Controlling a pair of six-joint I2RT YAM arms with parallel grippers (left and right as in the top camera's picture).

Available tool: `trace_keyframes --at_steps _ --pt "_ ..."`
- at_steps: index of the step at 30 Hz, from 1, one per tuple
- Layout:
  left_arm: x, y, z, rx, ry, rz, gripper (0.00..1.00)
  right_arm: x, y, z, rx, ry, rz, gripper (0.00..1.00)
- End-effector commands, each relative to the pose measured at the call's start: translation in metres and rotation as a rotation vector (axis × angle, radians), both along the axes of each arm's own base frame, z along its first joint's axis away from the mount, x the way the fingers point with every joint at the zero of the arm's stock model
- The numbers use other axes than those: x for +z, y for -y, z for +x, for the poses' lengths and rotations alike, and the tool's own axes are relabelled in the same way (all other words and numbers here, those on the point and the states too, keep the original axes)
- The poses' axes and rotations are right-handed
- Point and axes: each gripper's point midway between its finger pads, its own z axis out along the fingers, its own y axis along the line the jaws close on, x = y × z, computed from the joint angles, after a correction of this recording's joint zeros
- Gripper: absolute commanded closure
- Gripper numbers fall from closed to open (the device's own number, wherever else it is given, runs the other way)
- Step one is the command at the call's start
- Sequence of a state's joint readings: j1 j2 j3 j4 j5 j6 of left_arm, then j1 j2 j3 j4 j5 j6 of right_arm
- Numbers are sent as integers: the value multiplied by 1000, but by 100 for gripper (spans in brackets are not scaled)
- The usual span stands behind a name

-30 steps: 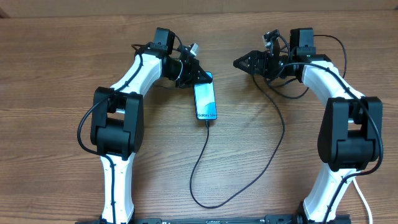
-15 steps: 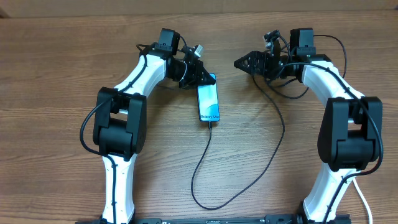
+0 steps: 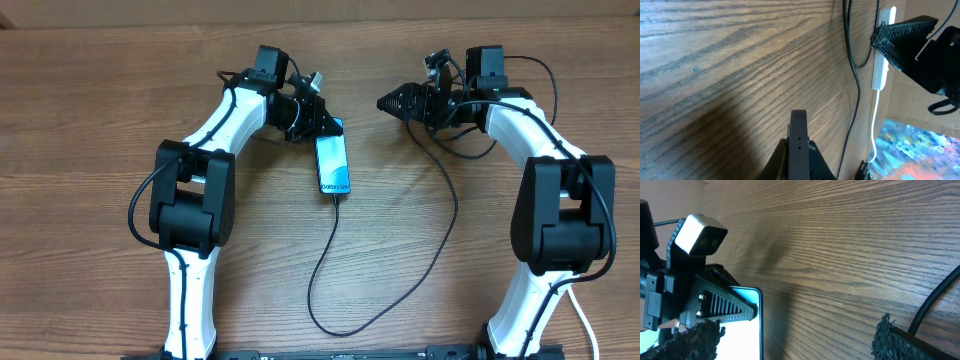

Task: Plug charger to phone and switch on socket
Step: 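Lower the phone with the left gripper and lay it on the table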

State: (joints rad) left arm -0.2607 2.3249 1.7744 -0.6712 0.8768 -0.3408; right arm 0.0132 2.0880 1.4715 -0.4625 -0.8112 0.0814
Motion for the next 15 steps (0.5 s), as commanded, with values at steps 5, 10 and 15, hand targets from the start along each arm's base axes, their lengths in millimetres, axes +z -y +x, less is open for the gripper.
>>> trace_keyframes --at_steps 5,10,15 --pt "0 3 7 43 -14 14 96 4 2 3 -2 21 -9 0" --pt "-1 2 9 48 -7 26 96 4 2 3 -2 21 -10 0" --pt "-5 -1 12 64 3 55 96 4 2 3 -3 21 -11 0"
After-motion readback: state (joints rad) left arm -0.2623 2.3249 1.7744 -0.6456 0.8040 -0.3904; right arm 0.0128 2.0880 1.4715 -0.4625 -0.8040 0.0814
